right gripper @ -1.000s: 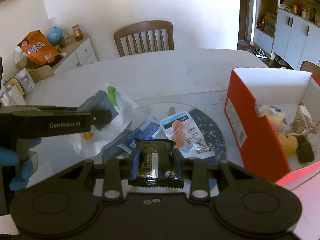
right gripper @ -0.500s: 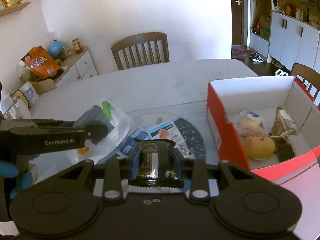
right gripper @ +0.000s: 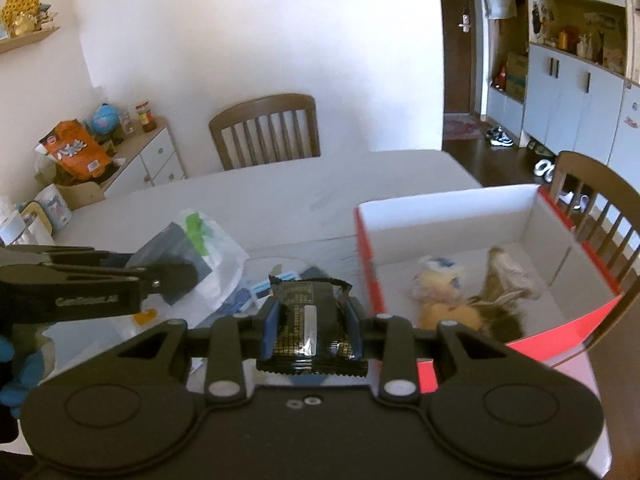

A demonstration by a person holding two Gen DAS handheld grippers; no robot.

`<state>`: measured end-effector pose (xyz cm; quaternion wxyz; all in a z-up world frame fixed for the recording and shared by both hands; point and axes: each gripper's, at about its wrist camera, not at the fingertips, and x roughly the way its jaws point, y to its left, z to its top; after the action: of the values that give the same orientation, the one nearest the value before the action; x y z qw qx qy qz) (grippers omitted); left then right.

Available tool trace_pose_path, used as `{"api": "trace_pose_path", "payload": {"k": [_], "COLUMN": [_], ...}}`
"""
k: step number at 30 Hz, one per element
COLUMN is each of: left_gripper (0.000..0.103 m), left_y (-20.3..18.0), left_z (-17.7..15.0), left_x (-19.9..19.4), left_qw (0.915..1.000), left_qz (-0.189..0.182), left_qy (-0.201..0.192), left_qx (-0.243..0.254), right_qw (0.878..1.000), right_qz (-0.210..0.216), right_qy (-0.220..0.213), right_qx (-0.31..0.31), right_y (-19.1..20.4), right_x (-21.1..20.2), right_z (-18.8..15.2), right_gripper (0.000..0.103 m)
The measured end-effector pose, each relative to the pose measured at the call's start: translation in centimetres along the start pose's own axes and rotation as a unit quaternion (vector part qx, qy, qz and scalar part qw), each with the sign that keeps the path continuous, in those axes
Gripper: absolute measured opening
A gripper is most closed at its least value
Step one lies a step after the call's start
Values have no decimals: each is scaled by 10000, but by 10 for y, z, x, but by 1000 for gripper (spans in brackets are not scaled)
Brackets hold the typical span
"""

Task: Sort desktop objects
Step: 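Lift and carry snack bar in right tool to shoebox while left carries tissue pack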

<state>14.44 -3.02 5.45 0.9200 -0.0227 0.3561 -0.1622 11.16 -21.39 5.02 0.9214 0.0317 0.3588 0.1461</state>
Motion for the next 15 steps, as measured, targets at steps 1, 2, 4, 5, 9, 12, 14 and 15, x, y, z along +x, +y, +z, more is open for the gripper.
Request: {"api": "trace_pose_path", "payload": {"k": [1, 2, 4, 5, 9, 12, 14, 15], "left_gripper": [41, 41, 41, 41, 41, 41, 41, 41], "left_y": [-5, -9, -19, -24, -44, -56, -64, -69], "left_z": [2, 4, 8, 10, 16, 19, 20, 21], "left_x": [-1, -1, -2, -2, -2, 2, 6, 8], "left_qw": [10000, 10000, 9999, 9999, 9996, 9995, 9994, 9993], "left_qz": [-20, -38, -68, -92, -146, -200, -232, -242], "left_qy": [-14, -28, -54, -55, -56, -45, -33, -25], "left_qx": [17, 43, 94, 115, 235, 250, 264, 280], "right_qw": [10000, 10000, 10000, 9999, 9999, 9998, 9997, 9997], "right_qz": [-10, -25, -51, -54, -88, -127, -149, -157], "right_qy": [-19, -39, -79, -95, -141, -174, -178, -185], "right_qx": [13, 19, 18, 20, 35, 47, 50, 44], "right_y": [-4, -8, -16, -20, -38, -52, -61, -65], "right_x": [-2, -5, -9, -10, -18, -21, -22, -23], "right_z": [2, 3, 6, 7, 10, 13, 15, 16], "right_gripper": [34, 34, 34, 34, 34, 34, 34, 34]}}
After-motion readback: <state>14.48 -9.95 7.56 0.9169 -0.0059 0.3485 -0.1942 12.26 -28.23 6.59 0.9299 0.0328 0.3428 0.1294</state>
